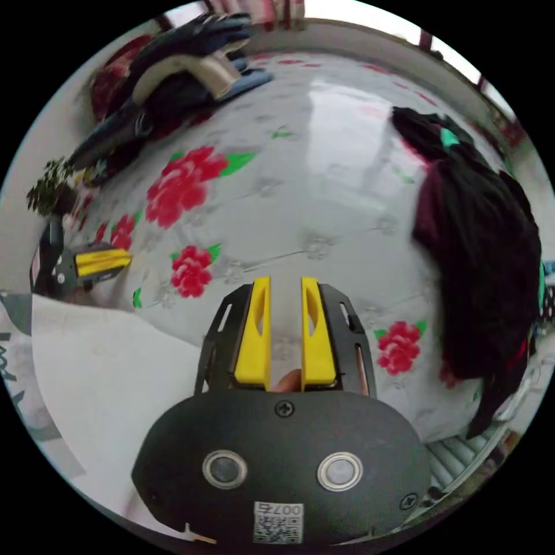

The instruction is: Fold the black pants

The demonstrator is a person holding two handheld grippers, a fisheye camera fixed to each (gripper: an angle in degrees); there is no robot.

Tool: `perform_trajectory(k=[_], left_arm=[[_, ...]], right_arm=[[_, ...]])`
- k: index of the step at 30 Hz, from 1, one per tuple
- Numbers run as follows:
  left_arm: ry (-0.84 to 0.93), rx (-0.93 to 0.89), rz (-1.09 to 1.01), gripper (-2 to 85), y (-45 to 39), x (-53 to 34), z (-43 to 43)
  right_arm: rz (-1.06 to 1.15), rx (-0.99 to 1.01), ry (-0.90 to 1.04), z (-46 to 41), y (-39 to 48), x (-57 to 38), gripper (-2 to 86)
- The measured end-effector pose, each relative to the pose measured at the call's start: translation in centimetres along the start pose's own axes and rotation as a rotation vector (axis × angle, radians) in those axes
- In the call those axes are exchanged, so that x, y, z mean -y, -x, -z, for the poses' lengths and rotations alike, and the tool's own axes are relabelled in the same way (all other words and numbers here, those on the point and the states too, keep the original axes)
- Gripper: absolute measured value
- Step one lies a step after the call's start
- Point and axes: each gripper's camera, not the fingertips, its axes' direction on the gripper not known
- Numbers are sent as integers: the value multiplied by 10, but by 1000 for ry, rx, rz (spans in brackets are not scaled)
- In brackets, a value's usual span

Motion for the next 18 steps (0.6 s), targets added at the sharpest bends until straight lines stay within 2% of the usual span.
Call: perform_trajectory(k=[4, 7, 11, 14, 15, 18], left_arm=[[40, 0, 37, -9, -10, 4, -7], [87, 16, 66, -9, -18, 8, -12], [94, 11, 146, -9, -18, -1, -15], [89, -43, 238, -10, -11, -19, -12], [72, -98, 281, -9, -9, -30, -8], [-27, -209, 367, -8, -11, -66, 10]], right_arm=[[-266, -241, -178, 75, -114, -33, 89], [-377, -293, -133, 92, -177, -52, 92], [-356, -180, 46, 59, -213, -73, 73], [-341, -216, 36, 72, -212, -84, 36], [-344, -186, 11, 88, -210, -85, 21], [-218, 6, -248, 151, -183, -103, 6]])
